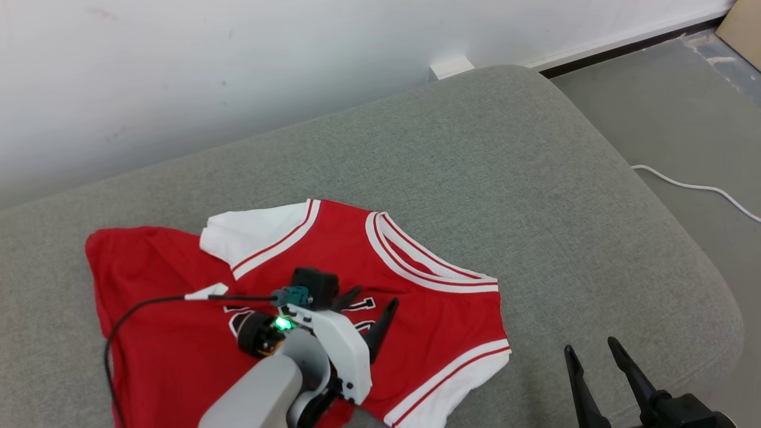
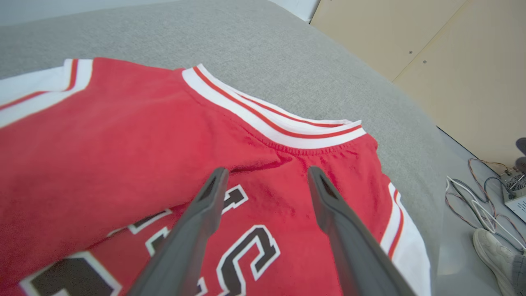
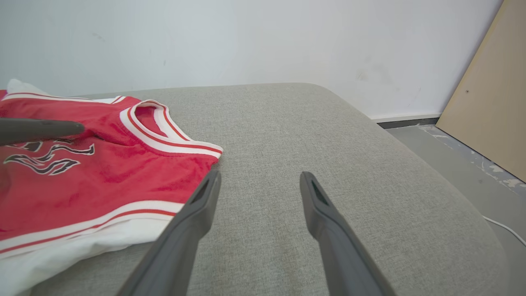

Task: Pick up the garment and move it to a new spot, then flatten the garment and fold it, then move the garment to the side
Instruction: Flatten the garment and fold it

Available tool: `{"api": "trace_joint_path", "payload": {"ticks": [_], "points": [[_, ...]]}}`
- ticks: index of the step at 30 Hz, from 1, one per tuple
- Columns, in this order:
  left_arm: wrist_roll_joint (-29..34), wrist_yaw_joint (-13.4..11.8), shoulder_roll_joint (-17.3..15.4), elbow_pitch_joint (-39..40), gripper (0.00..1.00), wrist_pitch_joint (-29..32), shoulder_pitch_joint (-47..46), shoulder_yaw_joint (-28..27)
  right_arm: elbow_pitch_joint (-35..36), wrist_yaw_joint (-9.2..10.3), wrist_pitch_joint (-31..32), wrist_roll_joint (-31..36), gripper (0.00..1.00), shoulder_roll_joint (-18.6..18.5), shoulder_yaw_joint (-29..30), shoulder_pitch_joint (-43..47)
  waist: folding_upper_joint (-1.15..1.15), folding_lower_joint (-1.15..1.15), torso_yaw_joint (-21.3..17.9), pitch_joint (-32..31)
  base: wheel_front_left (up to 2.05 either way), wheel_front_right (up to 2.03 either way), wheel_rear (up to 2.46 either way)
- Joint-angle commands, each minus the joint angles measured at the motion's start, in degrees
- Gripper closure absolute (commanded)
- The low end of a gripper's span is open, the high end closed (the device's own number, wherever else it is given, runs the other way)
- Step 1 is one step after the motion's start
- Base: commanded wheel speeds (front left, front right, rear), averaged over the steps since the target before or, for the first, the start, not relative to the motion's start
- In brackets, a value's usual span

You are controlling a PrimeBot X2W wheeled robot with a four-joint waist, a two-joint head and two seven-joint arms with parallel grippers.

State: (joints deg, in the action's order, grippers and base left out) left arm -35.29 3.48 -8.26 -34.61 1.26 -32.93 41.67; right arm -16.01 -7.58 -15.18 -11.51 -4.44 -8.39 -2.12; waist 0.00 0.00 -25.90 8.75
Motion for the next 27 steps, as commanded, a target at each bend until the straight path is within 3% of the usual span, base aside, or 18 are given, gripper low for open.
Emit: {"api": "trace_joint_path", "payload": {"ticks": [1, 7, 19, 20, 21, 23, 27], "points": [[1.5, -0.5, -0.6, -0.6, 0.00, -0.6, -1.1, 0.4, -0.1, 0.17, 0.1, 0.0, 0.00, -0.1, 0.0, -0.3, 0.00, 0.00, 0.0, -0.1, 0.00, 0.00, 0.00], [7.0, -1.8, -2.7, -3.1, 0.00, 0.6, -6.2, 3.7, -0.1, 0.17, 0.1, -0.2, 0.00, -0.2, -0.4, -0.5, 0.00, 0.00, -0.3, 0.0, 0.00, 0.00, 0.00], [18.6, -0.3, -7.0, -11.6, 0.00, 5.0, -14.5, 13.4, 0.3, 0.17, 0.1, -0.7, 0.00, 0.3, -1.7, -1.9, 0.00, 0.00, -2.4, 3.8, 0.00, 0.00, 0.00], [18.6, -0.1, -6.8, -12.7, 0.75, 5.2, -14.5, 13.6, 0.3, 0.17, 0.1, -0.8, 0.00, 0.4, -1.9, -2.1, 0.00, 0.00, -2.6, 4.3, 0.00, 0.00, 0.00], [18.2, 0.1, -6.7, -14.0, 1.00, 5.8, -14.4, 13.8, 0.3, 0.17, 0.1, -0.8, 0.00, 0.5, -2.0, -2.3, 0.00, 0.00, -2.8, 4.7, 0.00, 0.00, 0.00], [18.1, -0.4, -7.2, -15.9, 1.00, 5.2, -15.1, 13.6, 0.3, 0.17, 0.1, -0.8, 0.00, 0.6, -2.3, -2.6, 0.00, 0.00, -3.2, 5.4, 0.00, 0.00, 0.00], [19.4, -4.1, -8.0, -17.5, 1.00, 0.8, -18.1, 12.2, 0.6, 0.17, 0.1, -0.9, 0.00, 1.0, -2.0, -2.8, 0.00, 0.00, -3.3, 7.2, 0.00, 0.00, 0.00]]}}
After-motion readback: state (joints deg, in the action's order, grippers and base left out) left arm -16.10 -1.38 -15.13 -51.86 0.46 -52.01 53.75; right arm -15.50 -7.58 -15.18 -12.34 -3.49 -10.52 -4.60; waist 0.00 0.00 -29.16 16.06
